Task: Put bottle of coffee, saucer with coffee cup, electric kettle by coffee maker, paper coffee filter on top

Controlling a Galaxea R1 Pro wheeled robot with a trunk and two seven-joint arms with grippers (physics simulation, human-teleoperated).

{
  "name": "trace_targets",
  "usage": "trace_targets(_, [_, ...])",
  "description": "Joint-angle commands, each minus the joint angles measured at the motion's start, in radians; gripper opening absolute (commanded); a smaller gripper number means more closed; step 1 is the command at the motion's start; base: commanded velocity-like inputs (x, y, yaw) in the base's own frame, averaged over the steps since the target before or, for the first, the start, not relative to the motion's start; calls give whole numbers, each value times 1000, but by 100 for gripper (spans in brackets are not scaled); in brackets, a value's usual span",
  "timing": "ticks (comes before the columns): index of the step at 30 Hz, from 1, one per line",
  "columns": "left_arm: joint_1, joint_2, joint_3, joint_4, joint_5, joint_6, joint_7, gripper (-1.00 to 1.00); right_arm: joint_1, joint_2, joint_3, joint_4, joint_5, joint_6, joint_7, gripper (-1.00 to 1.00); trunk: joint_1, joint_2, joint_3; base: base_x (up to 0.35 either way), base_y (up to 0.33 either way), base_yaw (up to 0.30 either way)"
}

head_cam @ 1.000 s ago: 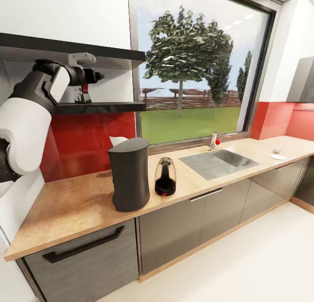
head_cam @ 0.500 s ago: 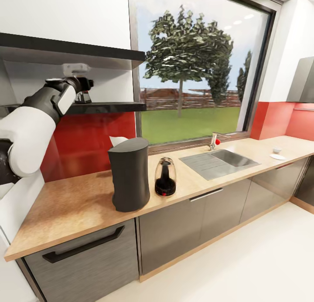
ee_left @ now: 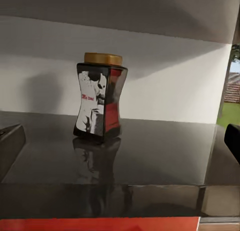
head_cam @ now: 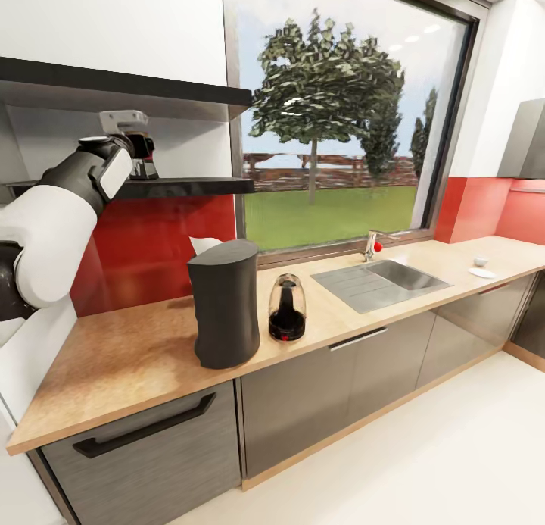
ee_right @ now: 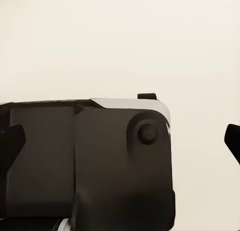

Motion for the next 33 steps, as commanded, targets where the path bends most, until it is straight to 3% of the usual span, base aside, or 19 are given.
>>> trace_targets(1, [0, 0, -4, 0, 8, 6, 5, 100, 0, 0, 0, 1, -6, -4, 1, 100, 0, -1, 0, 124, -46, 0])
trace_targets(8, [0, -7, -4, 0, 8, 6, 4, 100, 0, 0, -4, 0, -7, -2, 1, 100, 0, -1, -2, 249, -107, 54])
trace_targets(22, [0, -16, -4, -11, 5, 5, 8, 100, 0, 0, -4, -1, -7, -2, 1, 100, 0, -1, -11, 262, -159, 230])
trace_targets(27, [0, -19, -4, -12, 5, 5, 11, 100, 0, -1, -4, -2, -7, -3, 1, 100, 0, -1, -12, 69, -44, 64])
trace_targets(33, [0, -43, -4, -14, -2, 4, 16, 100, 0, -1, -2, -2, -5, -4, 1, 100, 0, -1, -12, -72, -177, 6])
